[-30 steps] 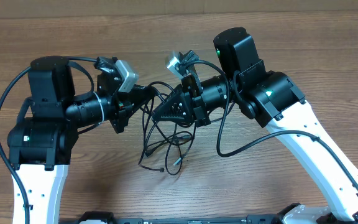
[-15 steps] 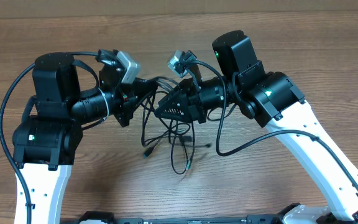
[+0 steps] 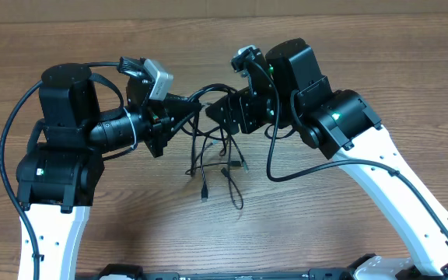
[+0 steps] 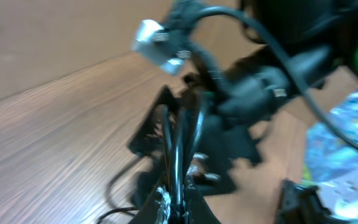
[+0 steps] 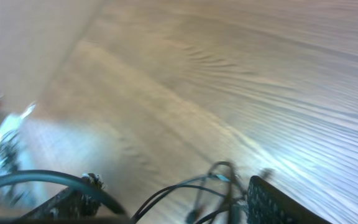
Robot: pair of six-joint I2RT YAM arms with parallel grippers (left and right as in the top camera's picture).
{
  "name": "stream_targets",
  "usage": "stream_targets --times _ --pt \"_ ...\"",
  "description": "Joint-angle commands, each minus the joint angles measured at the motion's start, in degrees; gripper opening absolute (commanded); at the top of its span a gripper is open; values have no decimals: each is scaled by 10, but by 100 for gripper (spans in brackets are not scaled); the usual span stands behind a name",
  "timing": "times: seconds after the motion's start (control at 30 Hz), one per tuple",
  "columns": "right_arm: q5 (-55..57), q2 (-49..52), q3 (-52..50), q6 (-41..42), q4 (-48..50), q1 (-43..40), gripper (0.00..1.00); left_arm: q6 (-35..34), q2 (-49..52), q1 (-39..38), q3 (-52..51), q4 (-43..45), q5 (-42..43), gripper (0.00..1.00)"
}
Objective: Untangle cables
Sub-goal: 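Pull the right gripper rightward, stretching the cables away from the left gripper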
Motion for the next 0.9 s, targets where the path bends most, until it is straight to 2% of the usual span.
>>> stream_targets --times 0.0,0.3,0.4,0.57,0.87 --pt "102 -3 -2 32 -1 -2 73 -8 -8 -4 4 12 89 4" --pt "121 -3 -2 32 -13 -2 73 -8 -22 -4 4 16 96 4" --pt "157 -3 -2 55 -8 -2 74 -8 -27 -4 4 16 139 4" --pt "238 -2 -2 109 3 -2 85 -8 -31 -4 4 25 201 4" --pt "301 28 -2 109 -21 -10 85 -8 -52 -3 4 62 224 4"
